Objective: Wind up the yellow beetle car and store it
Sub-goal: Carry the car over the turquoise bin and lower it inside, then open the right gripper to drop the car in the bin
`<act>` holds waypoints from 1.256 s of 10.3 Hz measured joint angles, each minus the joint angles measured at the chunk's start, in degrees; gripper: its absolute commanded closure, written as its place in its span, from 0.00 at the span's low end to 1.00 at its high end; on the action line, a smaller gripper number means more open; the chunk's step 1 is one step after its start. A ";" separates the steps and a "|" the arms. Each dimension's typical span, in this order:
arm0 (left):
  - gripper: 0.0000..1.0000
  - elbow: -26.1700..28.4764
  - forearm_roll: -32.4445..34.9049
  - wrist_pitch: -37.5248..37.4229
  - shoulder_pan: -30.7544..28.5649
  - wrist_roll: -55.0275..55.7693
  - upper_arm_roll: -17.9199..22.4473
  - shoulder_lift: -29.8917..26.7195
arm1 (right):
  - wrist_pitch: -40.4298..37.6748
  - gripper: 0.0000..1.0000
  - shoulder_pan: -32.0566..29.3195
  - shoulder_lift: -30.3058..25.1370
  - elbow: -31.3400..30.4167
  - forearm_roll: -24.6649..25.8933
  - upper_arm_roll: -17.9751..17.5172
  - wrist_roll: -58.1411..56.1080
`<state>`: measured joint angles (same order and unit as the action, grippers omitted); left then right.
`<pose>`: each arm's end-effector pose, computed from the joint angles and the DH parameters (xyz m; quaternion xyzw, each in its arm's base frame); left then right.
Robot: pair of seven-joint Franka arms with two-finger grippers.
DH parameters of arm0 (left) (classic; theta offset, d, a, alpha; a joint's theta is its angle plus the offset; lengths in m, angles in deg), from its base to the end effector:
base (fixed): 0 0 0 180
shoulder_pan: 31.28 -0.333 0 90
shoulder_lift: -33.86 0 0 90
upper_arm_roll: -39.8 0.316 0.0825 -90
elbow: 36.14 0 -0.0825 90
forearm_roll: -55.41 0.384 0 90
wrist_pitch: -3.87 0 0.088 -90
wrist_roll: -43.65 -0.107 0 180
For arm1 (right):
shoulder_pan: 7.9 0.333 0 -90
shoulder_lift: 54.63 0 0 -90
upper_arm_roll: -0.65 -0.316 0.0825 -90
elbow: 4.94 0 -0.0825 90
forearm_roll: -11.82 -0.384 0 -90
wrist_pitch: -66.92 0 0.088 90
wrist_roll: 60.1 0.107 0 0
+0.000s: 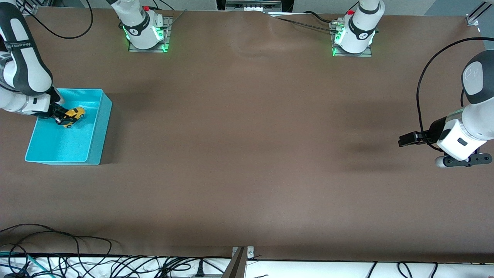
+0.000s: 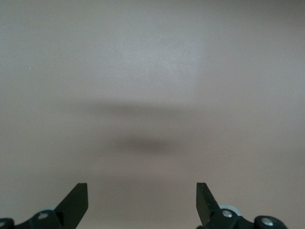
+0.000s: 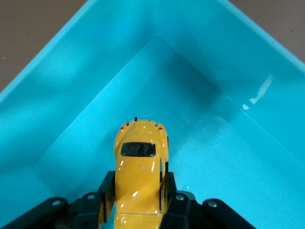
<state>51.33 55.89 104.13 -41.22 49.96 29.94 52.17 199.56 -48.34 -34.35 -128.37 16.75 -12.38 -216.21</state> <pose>0.6462 0.0145 0.4697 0.9970 0.0578 -0.0470 0.0205 0.4858 -0.2525 0.2231 -0.4050 -0.9097 -0.0135 0.0904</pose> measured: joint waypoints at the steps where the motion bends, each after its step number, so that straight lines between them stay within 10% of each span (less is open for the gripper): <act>1: 0.00 0.00 0.00 -0.04 -0.02 0.00 -0.01 0.00 | 0.60 0.93 -0.62 1.09 0.01 0.03 0.00 -0.06; 3: 0.00 0.00 0.00 -0.09 -0.02 0.00 -0.05 0.00 | 1.13 0.74 -1.44 2.71 0.03 0.03 0.00 -0.07; 4: 0.00 0.00 0.00 -0.10 -0.02 0.00 -0.08 0.00 | 1.12 0.17 -1.76 3.05 0.03 0.03 0.00 -0.07; 5: 0.00 0.00 0.00 -0.11 -0.02 0.00 -0.08 0.00 | 1.05 0.00 -1.95 3.10 0.04 0.03 0.00 -0.07; 13: 0.00 0.00 0.00 -0.13 -0.04 0.00 -0.09 0.01 | -8.95 0.00 -1.42 -0.40 6.75 -1.05 -5.13 6.26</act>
<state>51.33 55.89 104.00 -41.26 49.95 29.85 52.18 190.61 -49.77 -34.75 -121.63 15.70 -17.52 -209.94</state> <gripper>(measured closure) 0.000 0.000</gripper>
